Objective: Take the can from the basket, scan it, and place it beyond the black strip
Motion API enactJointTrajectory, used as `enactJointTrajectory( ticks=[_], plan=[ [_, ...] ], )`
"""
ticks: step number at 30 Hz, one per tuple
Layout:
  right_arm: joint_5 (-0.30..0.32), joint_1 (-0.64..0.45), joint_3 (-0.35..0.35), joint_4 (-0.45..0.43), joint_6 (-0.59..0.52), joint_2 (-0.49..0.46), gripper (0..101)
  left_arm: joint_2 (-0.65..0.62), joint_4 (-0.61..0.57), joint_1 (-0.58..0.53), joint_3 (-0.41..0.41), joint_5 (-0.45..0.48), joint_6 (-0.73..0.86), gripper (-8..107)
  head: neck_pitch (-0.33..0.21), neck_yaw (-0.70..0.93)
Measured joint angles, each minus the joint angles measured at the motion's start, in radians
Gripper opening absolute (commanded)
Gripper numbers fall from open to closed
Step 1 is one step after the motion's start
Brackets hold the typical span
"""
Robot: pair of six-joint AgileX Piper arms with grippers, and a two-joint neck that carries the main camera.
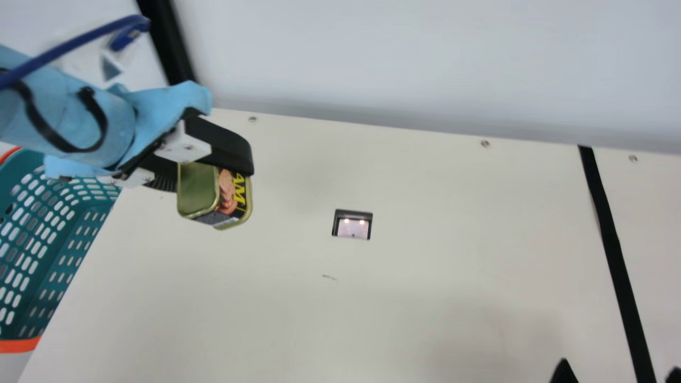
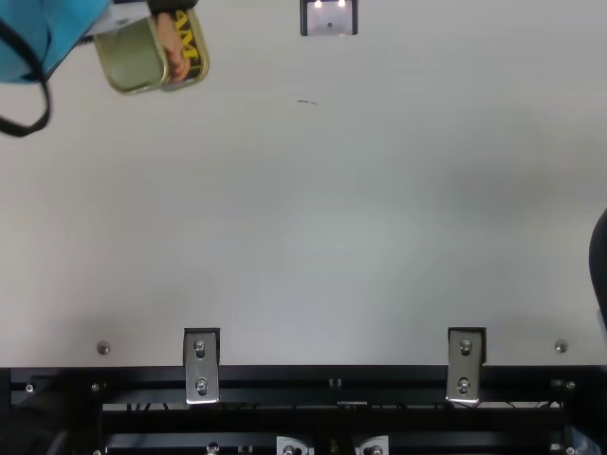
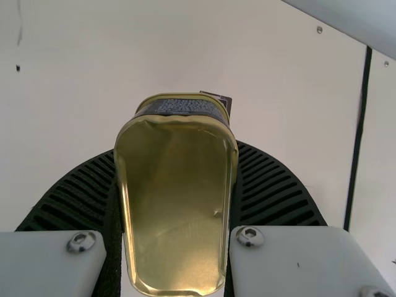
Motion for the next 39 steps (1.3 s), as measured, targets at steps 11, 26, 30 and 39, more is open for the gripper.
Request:
enactJointTrajectory(
  ticks=[11, 26, 30, 39],
  plan=[
    [0.0, 0.0, 0.0, 0.0, 0.0, 0.0, 101, 0.094, 0.141, -0.151, -0.105, -0.062, 0.057, 10, -0.005, 0.0],
    [0.0, 0.0, 0.0, 0.001, 0.0, 0.0, 101, 0.143, 0.193, -0.301, 0.064, -0.383, 0.124, 10, -0.005, 0.0],
    [0.0, 0.0, 0.0, 0.001, 0.0, 0.0, 101, 0.148, 0.231, -0.323, 0.144, -0.504, 0.091, 10, -0.005, 0.0],
    [0.0, 0.0, 0.0, 0.001, 0.0, 0.0, 101, 0.164, 0.309, -0.362, 0.269, -0.728, 0.0, 10, -0.005, 0.0]
  ],
)
